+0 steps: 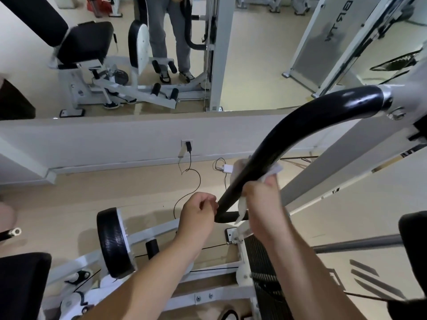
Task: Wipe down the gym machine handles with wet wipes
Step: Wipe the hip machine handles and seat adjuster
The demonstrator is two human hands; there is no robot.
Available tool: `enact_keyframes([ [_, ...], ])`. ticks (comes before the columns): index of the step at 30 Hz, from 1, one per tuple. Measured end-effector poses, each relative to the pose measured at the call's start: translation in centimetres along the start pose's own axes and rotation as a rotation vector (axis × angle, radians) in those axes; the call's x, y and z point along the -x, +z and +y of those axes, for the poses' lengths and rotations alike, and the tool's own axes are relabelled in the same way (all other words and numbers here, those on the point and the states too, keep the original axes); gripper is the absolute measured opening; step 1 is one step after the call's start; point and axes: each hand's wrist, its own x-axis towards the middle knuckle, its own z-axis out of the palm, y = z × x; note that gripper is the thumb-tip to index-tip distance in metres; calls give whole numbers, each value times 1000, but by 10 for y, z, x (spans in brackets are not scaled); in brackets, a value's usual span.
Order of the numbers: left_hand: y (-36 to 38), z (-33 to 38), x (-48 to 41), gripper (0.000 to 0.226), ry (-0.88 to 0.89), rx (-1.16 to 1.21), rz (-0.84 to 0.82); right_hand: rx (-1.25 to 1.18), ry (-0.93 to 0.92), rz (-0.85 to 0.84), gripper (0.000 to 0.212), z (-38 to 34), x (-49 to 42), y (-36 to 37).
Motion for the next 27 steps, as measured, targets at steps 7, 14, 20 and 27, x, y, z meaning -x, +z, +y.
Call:
enact_keyframes([
  [7,4,-7,4,24,14,-7,-18,86,-36,38,34,39,-2,10],
  [14,-24,-24,14,13,-35,-47,13,483,431,-97,53,98,-13,-3],
  [20,-38,-34,21,61,-317,139,-423,505,616,-218,25,58,13,-16],
  [27,-12,-55,30,47,-474,411,-544,293,615,-166,27,78,20,-37],
])
